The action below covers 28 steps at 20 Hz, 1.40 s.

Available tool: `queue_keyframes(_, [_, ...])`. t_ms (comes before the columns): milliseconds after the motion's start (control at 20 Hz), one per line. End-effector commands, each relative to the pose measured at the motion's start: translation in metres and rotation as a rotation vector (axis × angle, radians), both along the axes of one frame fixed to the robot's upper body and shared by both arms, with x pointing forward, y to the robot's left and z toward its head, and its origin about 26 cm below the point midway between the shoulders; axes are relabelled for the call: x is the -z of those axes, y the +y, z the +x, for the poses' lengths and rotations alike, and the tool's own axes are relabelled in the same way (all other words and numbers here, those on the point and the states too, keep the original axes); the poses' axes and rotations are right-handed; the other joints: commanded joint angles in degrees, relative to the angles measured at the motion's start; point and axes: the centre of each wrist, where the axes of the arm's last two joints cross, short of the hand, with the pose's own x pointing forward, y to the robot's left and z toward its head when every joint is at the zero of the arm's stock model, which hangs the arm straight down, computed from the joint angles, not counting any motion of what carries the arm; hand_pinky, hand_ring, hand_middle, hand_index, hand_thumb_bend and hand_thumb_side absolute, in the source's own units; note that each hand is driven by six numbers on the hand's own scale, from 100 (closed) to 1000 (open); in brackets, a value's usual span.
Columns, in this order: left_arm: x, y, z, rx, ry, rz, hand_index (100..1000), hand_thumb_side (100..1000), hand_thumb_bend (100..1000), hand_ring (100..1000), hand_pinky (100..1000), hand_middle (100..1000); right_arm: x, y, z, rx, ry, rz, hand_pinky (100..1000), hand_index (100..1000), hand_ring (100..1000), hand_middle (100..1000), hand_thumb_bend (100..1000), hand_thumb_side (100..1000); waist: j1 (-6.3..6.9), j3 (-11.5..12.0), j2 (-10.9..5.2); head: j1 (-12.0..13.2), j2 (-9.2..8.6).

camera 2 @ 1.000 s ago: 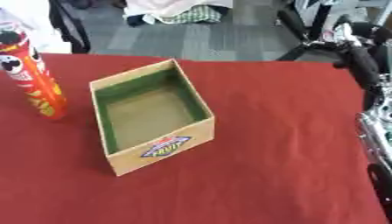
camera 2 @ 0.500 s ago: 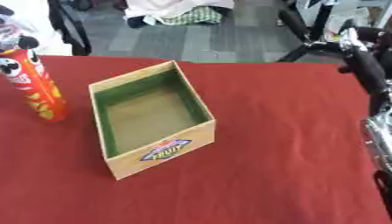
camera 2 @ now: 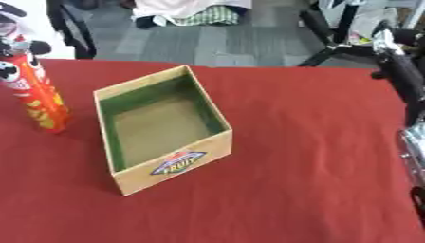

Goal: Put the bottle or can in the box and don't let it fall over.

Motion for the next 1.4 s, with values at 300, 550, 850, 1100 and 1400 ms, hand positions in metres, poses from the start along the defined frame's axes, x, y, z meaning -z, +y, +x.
queue_keyframes(300, [-0.0121, 0.002, -0.0015, -0.015, -0.036, 0.023, 808, 562, 982, 856, 947, 848, -0.0155, -0.003, -0.0024, 0.0, -0.041, -0.025, 549, 721, 740, 764, 178, 560, 0.03, -0.57, -0.05, 0.31, -1.39])
queue_keyframes(550, [-0.0111, 0.0017, -0.0014, -0.011, -0.021, 0.043, 800, 547, 977, 837, 905, 830, -0.0154, -0.0047, -0.0023, 0.006, -0.04, -0.022, 548, 721, 739, 764, 176, 562, -0.01, -0.52, 0.33, 0.18, -1.02])
queue_keyframes(850, [-0.0148, 0.0007, -0.0043, -0.002, 0.024, 0.09, 795, 487, 936, 803, 830, 812, -0.0139, -0.0062, -0.0022, 0.015, -0.038, -0.014, 547, 721, 738, 763, 178, 560, -0.04, -0.16, 0.25, -0.18, -0.26])
queue_keyframes(1100, [-0.0154, -0.0008, -0.0071, 0.017, 0.077, 0.151, 797, 445, 896, 797, 812, 809, -0.0127, -0.008, -0.0023, 0.023, -0.036, -0.009, 547, 722, 737, 762, 183, 558, -0.15, 0.07, 0.1, -0.45, 0.17])
queue_keyframes(1400, [-0.0142, -0.0006, -0.01, 0.04, 0.137, 0.182, 813, 405, 863, 782, 779, 815, -0.0118, -0.0088, -0.0024, 0.026, -0.036, -0.005, 547, 721, 736, 761, 187, 556, -0.32, 0.33, -0.11, -0.65, 0.4])
